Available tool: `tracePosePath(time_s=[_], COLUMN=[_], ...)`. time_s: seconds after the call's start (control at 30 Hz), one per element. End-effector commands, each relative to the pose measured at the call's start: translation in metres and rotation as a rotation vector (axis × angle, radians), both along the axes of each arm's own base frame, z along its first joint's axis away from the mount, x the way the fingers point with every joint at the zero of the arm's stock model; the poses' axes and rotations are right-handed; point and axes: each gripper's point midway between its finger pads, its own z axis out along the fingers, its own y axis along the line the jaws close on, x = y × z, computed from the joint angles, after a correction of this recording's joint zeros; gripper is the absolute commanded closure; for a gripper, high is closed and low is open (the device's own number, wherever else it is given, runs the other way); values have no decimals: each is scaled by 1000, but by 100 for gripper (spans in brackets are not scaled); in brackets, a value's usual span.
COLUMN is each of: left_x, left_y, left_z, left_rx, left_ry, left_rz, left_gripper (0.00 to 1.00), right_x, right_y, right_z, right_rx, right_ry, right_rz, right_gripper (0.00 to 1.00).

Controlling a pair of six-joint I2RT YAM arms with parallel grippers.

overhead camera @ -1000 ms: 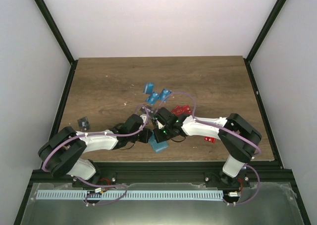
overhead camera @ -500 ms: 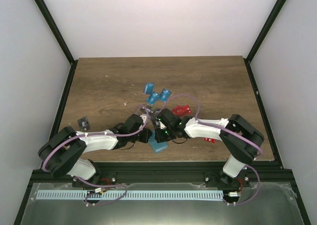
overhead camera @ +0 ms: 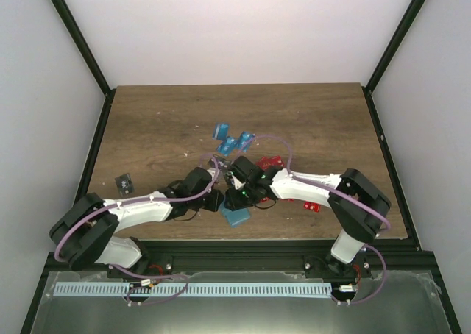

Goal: Put the credit cards into the card holder

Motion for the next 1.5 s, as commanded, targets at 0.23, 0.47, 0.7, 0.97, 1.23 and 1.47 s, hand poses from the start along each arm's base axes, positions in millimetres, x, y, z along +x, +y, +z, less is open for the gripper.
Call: tracePosePath(time_s=[0.23,0.47,0.7,0.97,1.23,1.47], left_x=[33,60,64,45,35,35], left_y=[19,85,160,182,189,203], left_z=[109,187,226,254,265,250], left_rx=[-4,71,152,92,30,155], left_ry=[-236,-522,-699,-773,-865,-976], left_rz=[132,421,720,762,750,773], left_gripper=[36,2,0,0,0,0], right_x=[50,111,143,120,88,62], right_y=[11,-42,-117,-156,-176,-201], right_z=[122,185,238,269,255,254], right_rx=[104,122,97,147,190,290], right_ry=[-303,-587,-808,-892,-1068,-1236], right_rz=[-54,-270,-498,-576,-487,-532], right_gripper=[1,0,0,0,0,0])
